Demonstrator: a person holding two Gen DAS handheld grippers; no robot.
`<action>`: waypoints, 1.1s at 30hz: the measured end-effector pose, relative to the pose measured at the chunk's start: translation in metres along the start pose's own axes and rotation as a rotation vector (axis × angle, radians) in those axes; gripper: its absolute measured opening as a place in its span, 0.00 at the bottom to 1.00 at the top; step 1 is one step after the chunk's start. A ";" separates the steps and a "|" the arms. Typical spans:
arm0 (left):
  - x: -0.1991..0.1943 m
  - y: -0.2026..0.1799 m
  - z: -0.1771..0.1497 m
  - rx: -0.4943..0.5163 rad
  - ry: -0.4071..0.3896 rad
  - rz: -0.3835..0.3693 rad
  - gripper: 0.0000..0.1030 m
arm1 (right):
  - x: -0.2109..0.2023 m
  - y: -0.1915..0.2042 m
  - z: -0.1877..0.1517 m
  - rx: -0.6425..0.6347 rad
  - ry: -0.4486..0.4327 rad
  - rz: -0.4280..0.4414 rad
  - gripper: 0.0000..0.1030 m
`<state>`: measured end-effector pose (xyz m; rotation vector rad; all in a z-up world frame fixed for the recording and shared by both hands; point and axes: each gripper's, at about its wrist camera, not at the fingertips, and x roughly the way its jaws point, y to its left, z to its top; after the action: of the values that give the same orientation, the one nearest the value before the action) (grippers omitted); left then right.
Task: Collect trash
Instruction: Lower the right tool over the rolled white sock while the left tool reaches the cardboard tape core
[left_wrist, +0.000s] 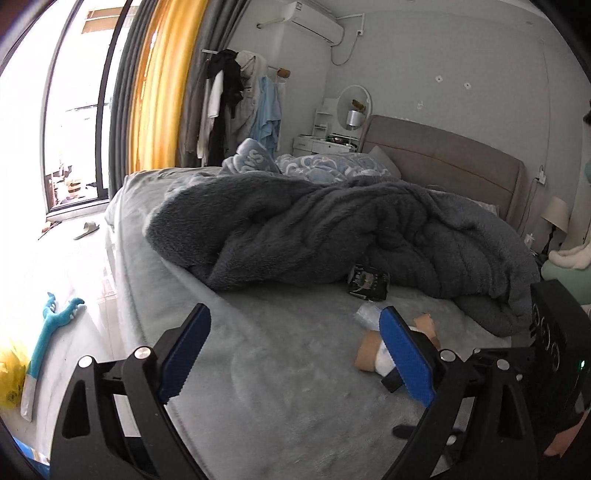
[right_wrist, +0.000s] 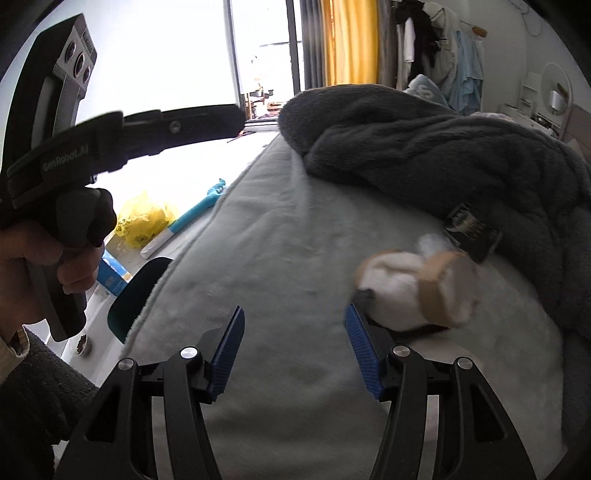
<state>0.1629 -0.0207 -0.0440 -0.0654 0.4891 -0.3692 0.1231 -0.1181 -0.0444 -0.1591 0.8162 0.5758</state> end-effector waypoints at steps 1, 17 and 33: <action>0.002 -0.004 0.000 0.007 -0.001 -0.003 0.91 | -0.003 -0.006 -0.002 0.010 -0.002 -0.004 0.56; 0.033 -0.064 -0.004 0.145 0.004 -0.060 0.91 | -0.031 -0.068 -0.031 0.077 -0.026 -0.080 0.64; 0.076 -0.117 -0.021 0.276 0.124 -0.214 0.86 | -0.008 -0.092 -0.057 0.124 -0.016 0.054 0.78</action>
<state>0.1768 -0.1564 -0.0797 0.1755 0.5511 -0.6499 0.1318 -0.2187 -0.0853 -0.0186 0.8402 0.5751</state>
